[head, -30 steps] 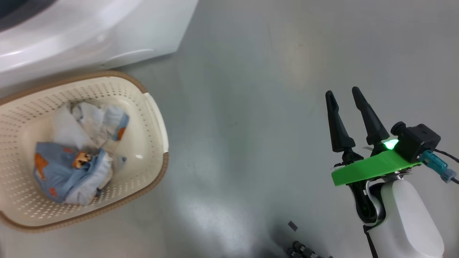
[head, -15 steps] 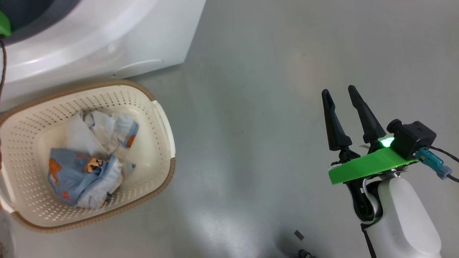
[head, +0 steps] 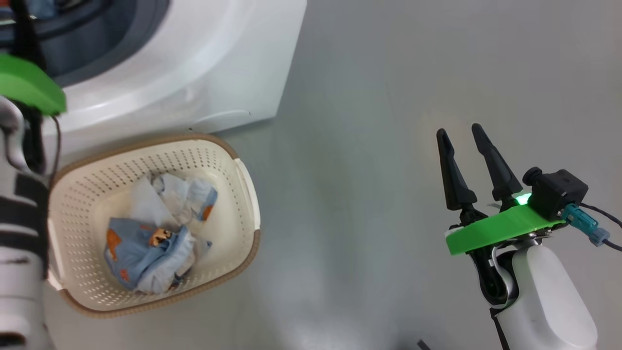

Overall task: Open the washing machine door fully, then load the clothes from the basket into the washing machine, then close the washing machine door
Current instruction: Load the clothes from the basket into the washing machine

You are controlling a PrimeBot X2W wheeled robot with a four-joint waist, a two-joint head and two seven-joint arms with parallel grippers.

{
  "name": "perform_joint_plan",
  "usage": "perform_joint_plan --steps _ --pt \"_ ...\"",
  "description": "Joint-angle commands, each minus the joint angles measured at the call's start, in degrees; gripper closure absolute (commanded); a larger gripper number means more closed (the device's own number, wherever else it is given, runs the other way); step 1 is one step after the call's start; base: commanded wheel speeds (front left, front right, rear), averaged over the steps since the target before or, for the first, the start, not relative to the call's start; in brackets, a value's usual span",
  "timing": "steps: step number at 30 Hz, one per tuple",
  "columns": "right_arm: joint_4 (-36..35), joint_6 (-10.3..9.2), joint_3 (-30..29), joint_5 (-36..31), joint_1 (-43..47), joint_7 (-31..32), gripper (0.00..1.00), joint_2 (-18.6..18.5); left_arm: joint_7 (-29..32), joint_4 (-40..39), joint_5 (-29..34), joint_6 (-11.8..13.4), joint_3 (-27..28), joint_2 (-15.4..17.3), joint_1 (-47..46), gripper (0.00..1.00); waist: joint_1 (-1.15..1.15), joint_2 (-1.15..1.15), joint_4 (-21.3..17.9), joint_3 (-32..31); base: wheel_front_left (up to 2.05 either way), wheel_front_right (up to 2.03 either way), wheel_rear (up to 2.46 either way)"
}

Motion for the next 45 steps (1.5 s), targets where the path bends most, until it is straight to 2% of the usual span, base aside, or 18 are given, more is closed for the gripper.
perform_joint_plan --steps 1,16,29,45 --pt "-0.97 0.09 0.90 -0.90 1.44 -0.27 0.00 -0.35 -0.29 -2.55 -0.49 -0.24 0.98 1.75 2.28 0.00 0.00 0.00 1.63 -2.74 0.00 0.00 0.00" --pt "0.18 0.09 -0.20 -0.72 4.73 -0.27 0.00 -2.52 -0.29 -16.83 -4.22 -0.57 -0.25 -1.84 21.78 0.00 0.00 0.00 6.91 -12.93 0.00 0.00 0.00" --pt "1.07 0.09 -0.62 -0.34 6.96 -0.27 0.00 -3.65 -0.29 -27.35 -4.36 -0.58 -0.82 -2.44 35.97 0.00 0.00 0.00 9.95 -19.18 0.00 0.00 0.00" --pt "0.72 0.09 -1.28 -0.32 9.36 -0.27 0.00 -5.32 -0.29 -37.26 -3.55 0.40 1.57 -5.64 49.12 0.00 0.00 0.00 12.36 -22.26 0.00 0.00 0.00"
